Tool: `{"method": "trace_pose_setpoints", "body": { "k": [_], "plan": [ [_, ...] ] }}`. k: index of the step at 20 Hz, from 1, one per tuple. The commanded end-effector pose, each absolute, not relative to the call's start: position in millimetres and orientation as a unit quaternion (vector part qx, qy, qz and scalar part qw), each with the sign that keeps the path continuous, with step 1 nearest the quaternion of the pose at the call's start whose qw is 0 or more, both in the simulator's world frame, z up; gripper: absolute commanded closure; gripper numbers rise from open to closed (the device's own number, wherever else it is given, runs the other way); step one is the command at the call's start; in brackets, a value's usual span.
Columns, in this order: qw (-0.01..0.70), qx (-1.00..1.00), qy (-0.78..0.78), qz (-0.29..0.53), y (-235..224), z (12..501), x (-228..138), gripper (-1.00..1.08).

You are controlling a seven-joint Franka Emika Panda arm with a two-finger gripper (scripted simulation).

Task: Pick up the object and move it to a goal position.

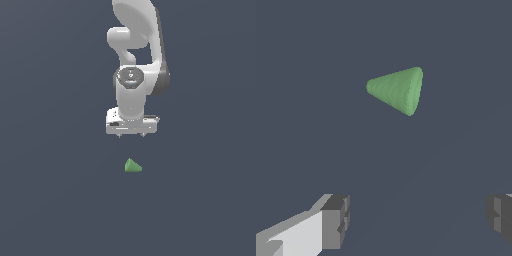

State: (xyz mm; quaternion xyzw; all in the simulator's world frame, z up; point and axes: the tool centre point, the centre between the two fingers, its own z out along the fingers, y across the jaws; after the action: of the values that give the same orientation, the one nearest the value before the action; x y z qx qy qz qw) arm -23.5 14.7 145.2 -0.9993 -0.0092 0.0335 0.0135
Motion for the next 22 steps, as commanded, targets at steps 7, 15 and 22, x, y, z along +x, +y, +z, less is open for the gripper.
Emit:
{"method": "trace_pose_setpoints", "body": {
  "k": [7,15,22],
  "plan": [
    [0.010,-0.999,-0.028,0.034,26.8,145.8,-24.7,-0.92],
    [0.007,-0.998,-0.043,0.035,38.5,146.7,-26.8,-0.92],
    [0.006,-0.997,-0.065,0.034,38.1,144.3,-22.8,-0.92]
  ]
}}
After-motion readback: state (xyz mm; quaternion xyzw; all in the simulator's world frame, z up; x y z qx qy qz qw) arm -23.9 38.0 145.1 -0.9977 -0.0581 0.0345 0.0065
